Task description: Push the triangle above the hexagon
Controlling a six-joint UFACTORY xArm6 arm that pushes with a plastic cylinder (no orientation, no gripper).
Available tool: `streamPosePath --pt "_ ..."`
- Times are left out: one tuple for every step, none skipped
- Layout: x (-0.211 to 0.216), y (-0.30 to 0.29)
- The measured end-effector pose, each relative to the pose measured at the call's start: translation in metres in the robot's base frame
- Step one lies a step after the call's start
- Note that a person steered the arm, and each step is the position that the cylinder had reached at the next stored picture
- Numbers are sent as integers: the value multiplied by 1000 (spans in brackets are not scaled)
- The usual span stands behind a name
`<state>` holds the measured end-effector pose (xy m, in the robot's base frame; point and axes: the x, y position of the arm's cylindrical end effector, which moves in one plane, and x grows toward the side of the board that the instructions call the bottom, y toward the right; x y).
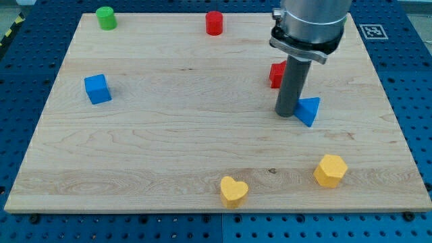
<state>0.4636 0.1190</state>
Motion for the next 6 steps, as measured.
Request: streamPosePath --pt "8 20" --pt "36 22" --pt "32 42" --pt "22 53" --pt "22 54" --pt "18 54"
